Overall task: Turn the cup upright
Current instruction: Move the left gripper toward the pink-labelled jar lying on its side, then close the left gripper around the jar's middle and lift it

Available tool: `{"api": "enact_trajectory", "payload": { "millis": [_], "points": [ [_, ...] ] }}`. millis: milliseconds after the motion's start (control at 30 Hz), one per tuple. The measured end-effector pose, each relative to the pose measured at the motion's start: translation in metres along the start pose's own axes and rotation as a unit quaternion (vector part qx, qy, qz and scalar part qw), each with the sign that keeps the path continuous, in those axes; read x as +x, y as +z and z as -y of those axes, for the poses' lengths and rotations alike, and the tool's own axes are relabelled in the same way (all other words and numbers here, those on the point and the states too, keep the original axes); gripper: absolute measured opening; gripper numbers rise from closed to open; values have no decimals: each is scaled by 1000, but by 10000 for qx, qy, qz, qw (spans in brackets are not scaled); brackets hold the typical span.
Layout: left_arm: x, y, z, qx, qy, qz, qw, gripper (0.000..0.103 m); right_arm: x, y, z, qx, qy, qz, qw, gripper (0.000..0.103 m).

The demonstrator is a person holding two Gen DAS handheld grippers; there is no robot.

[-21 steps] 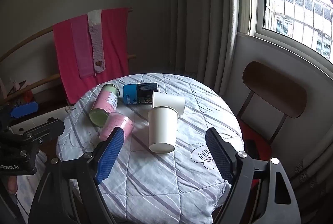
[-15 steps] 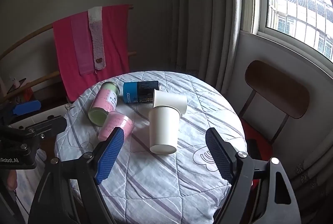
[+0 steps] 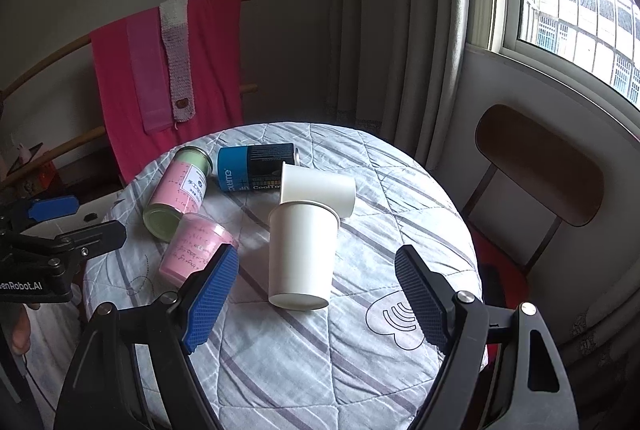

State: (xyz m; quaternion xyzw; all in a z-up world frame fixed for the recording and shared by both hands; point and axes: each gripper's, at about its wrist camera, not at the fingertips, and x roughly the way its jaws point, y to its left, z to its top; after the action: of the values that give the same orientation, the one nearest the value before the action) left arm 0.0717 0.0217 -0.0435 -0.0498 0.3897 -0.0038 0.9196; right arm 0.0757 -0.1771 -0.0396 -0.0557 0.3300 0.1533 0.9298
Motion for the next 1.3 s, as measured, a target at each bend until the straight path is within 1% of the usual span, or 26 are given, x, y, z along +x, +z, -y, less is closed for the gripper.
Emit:
{"api": "enact_trajectory", "payload": {
  "millis": [233, 300, 367, 400, 433, 500, 533, 600, 700, 767, 900, 967, 1000, 1067, 1133, 1233, 1300],
  "points": [
    [24, -3, 22, 225, -172, -327, 9991, 103, 11, -3, 16, 107, -115, -102, 9998, 82],
    [30, -2, 24, 285, -109, -353, 9989, 103, 15, -3, 21, 143, -95, -141, 9998, 82],
    [34, -1, 25, 277, -133, -399, 9987, 103, 17, -4, 25, 174, -113, -142, 9997, 82],
    [36, 0, 25, 302, -97, -454, 9985, 103, 19, -4, 27, 186, -101, -150, 9997, 82],
    [36, 3, 24, 350, -46, -428, 9985, 103, 20, -4, 29, 203, -91, -159, 9996, 82],
    [32, 10, 17, 241, 51, -215, 9995, 103, 22, -4, 32, 254, -86, -141, 9995, 82],
    [32, 14, 9, 152, 109, -213, 9996, 103, 24, -4, 33, 268, -70, -161, 9995, 82],
    [38, 23, -5, -31, 108, -325, 9994, 103, 25, -3, 35, 294, -47, -164, 9994, 82],
    [48, 33, -16, -222, 282, -376, 9986, 103, 29, 1, 32, 281, 56, -150, 9995, 82],
    [57, 36, -19, -311, 240, -411, 9984, 103, 33, 5, 25, 229, 114, -117, 9996, 82],
    [77, 44, -29, -415, 217, -606, 9971, 103, 48, 16, 12, 58, 201, -155, 9997, 82],
    [89, 49, -35, -486, 268, -674, 9962, 101, 54, 21, 8, 18, 236, -147, 9996, 82],
    [94, 51, -38, -522, 295, -730, 9955, 99, 56, 23, 7, 16, 259, -143, 9996, 82],
    [104, 53, -46, -567, 319, -842, 9943, 90, 62, 27, 6, 35, 297, -158, 9994, 82],
    [117, 54, -54, -663, 305, -1049, 9918, 87, 67, 30, 6, 61, 329, -185, 9993, 82],
    [131, 54, -59, -670, 317, -1252, 9894, 87, 75, 33, 1, 41, 366, -233, 9991, 82],
    [139, 54, -61, -677, 121, -1373, 9881, 88, 78, 34, -1, 6, 384, -274, 9989, 82]
  ]
}}
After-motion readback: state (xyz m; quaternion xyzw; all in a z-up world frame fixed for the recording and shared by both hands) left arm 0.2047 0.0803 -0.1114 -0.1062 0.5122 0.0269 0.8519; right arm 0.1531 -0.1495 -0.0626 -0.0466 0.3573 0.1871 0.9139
